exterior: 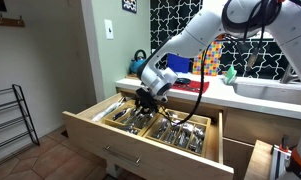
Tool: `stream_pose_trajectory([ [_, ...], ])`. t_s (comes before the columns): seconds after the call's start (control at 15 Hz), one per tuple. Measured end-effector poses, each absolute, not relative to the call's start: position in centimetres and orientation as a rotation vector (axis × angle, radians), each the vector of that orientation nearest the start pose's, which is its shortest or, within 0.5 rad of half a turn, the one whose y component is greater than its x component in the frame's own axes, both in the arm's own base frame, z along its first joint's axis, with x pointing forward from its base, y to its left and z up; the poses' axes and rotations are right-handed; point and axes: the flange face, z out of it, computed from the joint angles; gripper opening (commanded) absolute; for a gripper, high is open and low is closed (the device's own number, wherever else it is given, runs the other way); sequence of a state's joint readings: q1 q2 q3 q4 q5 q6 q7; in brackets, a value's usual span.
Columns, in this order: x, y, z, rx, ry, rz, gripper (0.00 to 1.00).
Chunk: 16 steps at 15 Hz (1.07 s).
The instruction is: Put the spoon into the drawer
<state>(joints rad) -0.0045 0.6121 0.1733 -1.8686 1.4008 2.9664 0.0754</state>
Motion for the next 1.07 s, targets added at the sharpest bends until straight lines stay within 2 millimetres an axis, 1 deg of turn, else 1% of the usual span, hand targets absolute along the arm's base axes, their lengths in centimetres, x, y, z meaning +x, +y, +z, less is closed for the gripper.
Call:
stream_pose_trajectory([
  [0.2,63.5,3.3,20.1,-1.966,1.510,-0.327,0.80],
  [0.27,63.5,3.4,20.1,-1.967,1.509,-0.327,0.89],
  [0.4,63.5,3.4,20.1,-1.970,1.505,-0.327,1.00],
  [0.6,63.5,3.8,20.3,-1.988,1.474,-0.333,1.00],
  [0.73,63.6,4.0,21.0,-2.007,1.439,-0.344,1.00],
  [0.93,63.5,4.3,22.6,-2.075,1.357,-0.370,1.00],
  [1.07,63.1,4.3,24.0,-2.151,1.278,-0.385,1.00],
])
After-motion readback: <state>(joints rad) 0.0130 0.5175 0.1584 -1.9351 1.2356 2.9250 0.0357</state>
